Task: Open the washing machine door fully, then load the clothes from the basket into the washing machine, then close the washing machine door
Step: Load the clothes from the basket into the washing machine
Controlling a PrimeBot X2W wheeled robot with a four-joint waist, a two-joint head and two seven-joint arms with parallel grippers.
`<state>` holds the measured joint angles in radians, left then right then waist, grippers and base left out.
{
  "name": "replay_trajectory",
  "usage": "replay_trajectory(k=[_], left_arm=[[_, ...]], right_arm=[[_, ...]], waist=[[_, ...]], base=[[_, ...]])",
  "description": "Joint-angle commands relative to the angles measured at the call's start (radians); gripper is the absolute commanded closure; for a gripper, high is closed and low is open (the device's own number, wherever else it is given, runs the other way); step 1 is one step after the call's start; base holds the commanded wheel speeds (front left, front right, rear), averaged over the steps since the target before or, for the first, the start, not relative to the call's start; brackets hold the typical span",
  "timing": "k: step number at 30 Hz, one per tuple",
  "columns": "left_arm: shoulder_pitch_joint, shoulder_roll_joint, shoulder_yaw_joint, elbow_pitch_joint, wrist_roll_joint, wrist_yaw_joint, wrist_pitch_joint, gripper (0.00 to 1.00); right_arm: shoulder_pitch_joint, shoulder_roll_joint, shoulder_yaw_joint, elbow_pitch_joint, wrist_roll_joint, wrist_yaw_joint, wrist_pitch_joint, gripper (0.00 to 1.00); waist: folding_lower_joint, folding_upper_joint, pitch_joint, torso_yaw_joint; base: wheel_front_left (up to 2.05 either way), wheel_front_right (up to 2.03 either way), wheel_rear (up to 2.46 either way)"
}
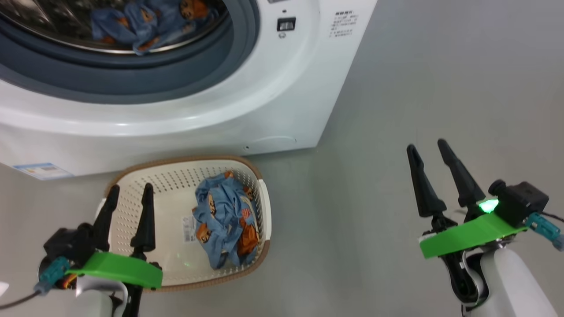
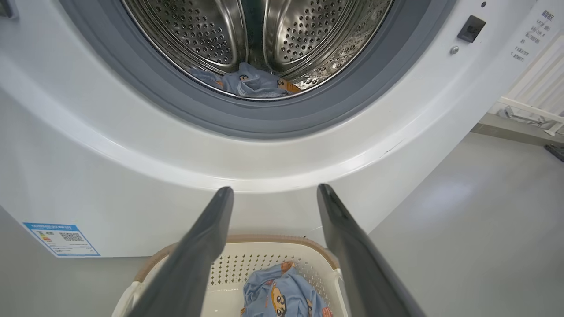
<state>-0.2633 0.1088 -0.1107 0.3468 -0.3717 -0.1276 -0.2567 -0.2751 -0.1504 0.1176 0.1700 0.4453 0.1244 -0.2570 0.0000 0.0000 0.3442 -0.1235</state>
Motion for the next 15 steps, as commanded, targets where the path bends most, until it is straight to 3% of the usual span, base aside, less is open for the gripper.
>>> replay_trajectory(k=[1,15], left_arm=[[-0.034,0.036,0.017,-0.004,-0.015,-0.003,-0.005,0.0],[-0.205,0.124,-0.182,0.203,-0.13,-0.003,-0.005,0.0]], right_arm=[[-0.021,0.004,0.017,-0.031,-0.006,0.006,-0.005,0.0],[-0.07,0.017,0.005,-0.065,-0.023,0.006,-0.005,0.0]], waist=[[0.0,0.0,0.052,-0.018],[0.0,0.0,0.214,-0.033]], base=[[0.0,0.0,0.0],[0.0,0.0,0.0]])
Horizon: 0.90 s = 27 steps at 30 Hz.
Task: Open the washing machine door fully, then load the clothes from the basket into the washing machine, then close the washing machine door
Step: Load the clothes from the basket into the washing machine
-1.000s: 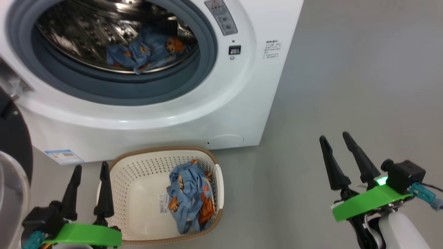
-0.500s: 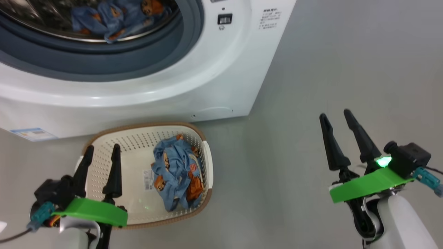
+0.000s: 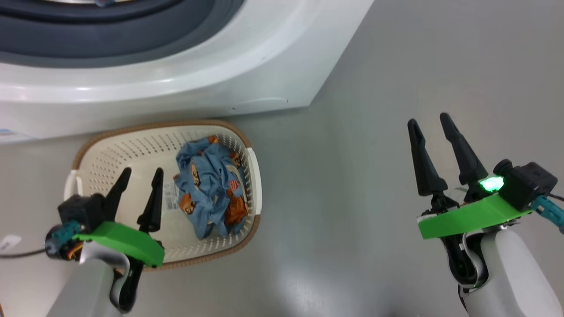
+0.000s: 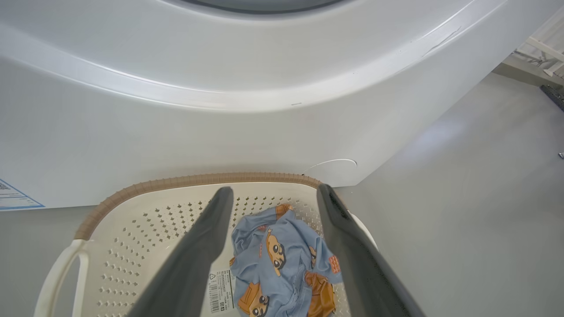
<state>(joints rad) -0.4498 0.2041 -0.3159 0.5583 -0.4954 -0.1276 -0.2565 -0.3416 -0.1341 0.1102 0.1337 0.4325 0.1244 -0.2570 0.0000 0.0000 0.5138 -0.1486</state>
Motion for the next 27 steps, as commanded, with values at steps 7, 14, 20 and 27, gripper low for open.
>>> replay_trajectory(k=[7,14,20,27], left_arm=[[-0.121,0.054,-0.091,0.109,-0.043,-0.003,-0.005,0.0],[-0.21,0.085,-0.251,0.205,-0.153,-0.003,0.006,0.0],[-0.288,0.108,-0.394,0.268,-0.225,-0.003,0.034,0.0],[-0.362,0.115,-0.533,0.342,-0.313,-0.003,0.082,0.0]], right_arm=[[-0.03,0.018,0.014,-0.05,-0.018,0.006,-0.005,0.0],[-0.058,0.035,0.018,-0.065,-0.023,0.006,-0.005,0.0],[-0.073,0.047,0.016,-0.074,-0.027,0.006,-0.005,0.0],[-0.088,0.061,0.023,-0.079,-0.026,0.006,-0.005,0.0]], waist=[[0.0,0.0,0.128,-0.026],[0.0,0.0,0.207,-0.052],[0.0,0.0,0.268,-0.067],[0.0,0.0,0.321,-0.086]], base=[[0.0,0.0,0.0],[0.0,0.0,0.0],[0.0,0.0,0.0],[0.0,0.0,0.0]])
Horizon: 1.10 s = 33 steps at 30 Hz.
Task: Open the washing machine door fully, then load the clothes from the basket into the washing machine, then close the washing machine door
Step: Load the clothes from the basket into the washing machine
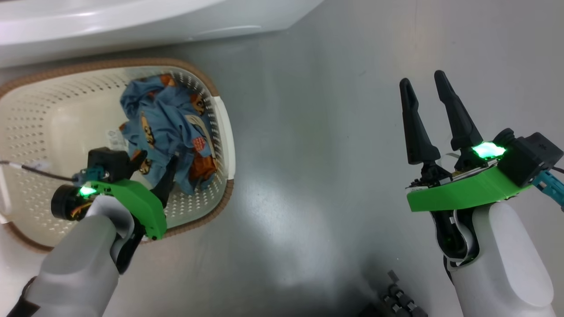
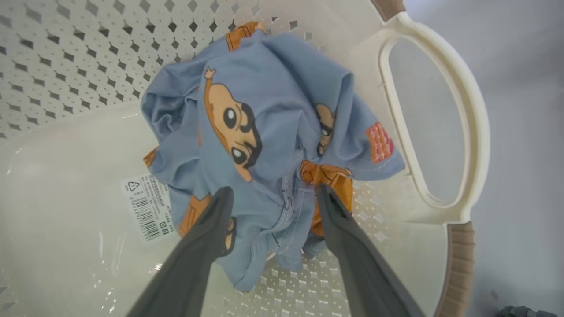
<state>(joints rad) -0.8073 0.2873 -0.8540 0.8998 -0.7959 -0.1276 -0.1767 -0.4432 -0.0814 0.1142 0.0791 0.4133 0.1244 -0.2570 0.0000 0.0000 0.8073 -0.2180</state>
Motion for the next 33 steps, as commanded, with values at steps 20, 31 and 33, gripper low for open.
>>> replay_trajectory(k=[20,31,33], left_arm=[[-0.234,0.045,-0.199,0.172,-0.171,-0.003,0.069,0.0],[-0.279,0.021,-0.247,0.261,-0.186,-0.003,0.068,0.54],[-0.278,0.022,-0.255,0.256,-0.195,-0.003,0.06,1.0]], right_arm=[[-0.003,0.028,0.048,-0.038,-0.004,0.006,-0.005,0.0],[-0.005,0.031,0.058,-0.032,0.0,0.006,-0.005,0.0],[-0.009,0.031,0.06,-0.028,0.005,0.006,-0.005,0.0]], waist=[[0.0,0.0,0.153,-0.062],[0.0,0.0,0.155,-0.077],[0.0,0.0,0.151,-0.077]], base=[[0.0,0.0,0.0],[0.0,0.0,0.0],[0.0,0.0,0.0]])
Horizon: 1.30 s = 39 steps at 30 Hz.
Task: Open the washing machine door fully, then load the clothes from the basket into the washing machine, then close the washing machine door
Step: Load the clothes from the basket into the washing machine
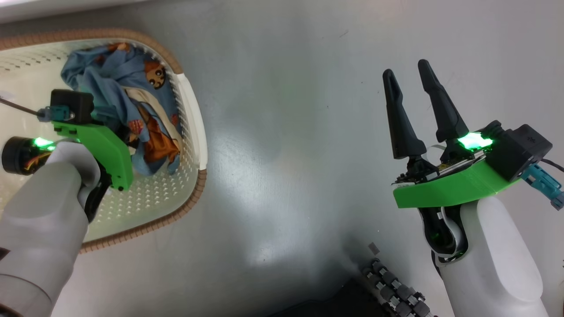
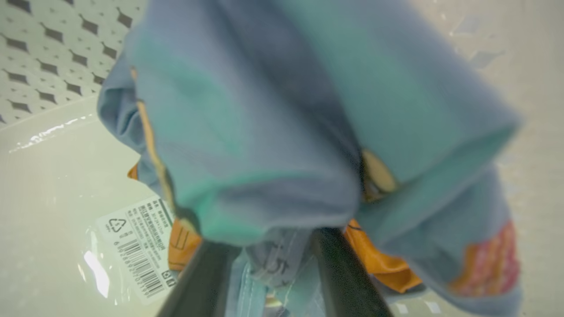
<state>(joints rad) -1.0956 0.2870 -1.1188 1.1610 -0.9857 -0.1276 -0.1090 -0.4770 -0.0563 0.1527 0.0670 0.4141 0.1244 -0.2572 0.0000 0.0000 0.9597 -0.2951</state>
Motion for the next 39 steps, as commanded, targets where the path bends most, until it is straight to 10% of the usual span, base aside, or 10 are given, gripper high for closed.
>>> replay_trajectory(k=[1,26,39], left_arm=[[0.012,0.022,0.005,-0.008,-0.009,-0.003,-0.012,1.0],[0.167,0.002,-0.048,-0.096,-0.122,-0.003,-0.151,1.0],[0.364,0.04,0.312,-0.322,0.125,-0.003,-0.153,1.0]], right_arm=[[0.023,0.006,0.023,-0.014,0.007,0.006,-0.005,0.0],[0.023,-0.013,0.032,0.044,0.011,0.006,-0.005,0.0],[0.072,-0.042,0.036,0.079,0.029,0.006,-0.005,0.0]], waist=[[0.0,0.0,-0.007,0.001],[0.0,0.0,-0.275,0.094],[0.0,0.0,-0.461,0.131]], base=[[0.0,0.0,0.0],[0.0,0.0,0.0],[0.0,0.0,0.0]])
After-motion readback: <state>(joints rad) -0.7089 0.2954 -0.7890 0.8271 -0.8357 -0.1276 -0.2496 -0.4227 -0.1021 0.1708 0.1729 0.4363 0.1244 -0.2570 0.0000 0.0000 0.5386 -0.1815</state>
